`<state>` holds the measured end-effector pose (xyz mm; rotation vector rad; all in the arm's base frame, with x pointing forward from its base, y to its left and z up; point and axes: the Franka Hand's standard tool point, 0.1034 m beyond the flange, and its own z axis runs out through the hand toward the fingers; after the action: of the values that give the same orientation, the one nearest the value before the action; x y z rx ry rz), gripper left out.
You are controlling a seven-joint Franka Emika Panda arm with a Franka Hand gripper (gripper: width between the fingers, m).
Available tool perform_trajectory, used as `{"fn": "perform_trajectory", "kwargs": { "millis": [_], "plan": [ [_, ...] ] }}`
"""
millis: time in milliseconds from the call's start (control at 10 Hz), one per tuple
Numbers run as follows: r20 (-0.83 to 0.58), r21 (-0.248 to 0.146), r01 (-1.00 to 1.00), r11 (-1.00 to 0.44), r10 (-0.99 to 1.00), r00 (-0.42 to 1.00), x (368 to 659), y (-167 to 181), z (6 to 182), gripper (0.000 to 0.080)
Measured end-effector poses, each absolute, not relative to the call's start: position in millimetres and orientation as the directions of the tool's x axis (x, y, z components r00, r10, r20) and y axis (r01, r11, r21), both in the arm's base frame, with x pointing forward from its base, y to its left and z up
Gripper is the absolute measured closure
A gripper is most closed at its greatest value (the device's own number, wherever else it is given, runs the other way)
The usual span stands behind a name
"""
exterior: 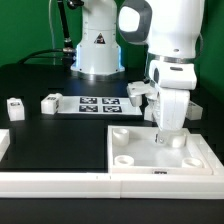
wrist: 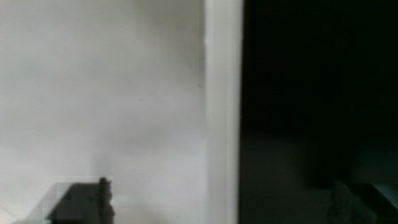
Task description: Assemble square table
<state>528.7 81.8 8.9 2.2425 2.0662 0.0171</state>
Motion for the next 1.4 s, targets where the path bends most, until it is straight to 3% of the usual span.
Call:
{"fn": "perform_trajectory", "kwargs": {
  "millis": [700,900,1200,1400],
  "plan": [
    [-0.053,0.077,0.994,-0.083,0.995,0.088,528.7,82.2,9.5,0.0150],
    [-0.033,0.107,0.960,-0.257,0.964,0.262,514.6,95.3,38.9,0.0150],
    [-0.046,0.105,0.876,-0.470,0.878,0.476,505.8,125.7,72.5,0.0150],
    [-0.031,0.106,0.833,-0.544,0.835,0.549,506.7,133.1,73.3,0.0150]
  ]
}}
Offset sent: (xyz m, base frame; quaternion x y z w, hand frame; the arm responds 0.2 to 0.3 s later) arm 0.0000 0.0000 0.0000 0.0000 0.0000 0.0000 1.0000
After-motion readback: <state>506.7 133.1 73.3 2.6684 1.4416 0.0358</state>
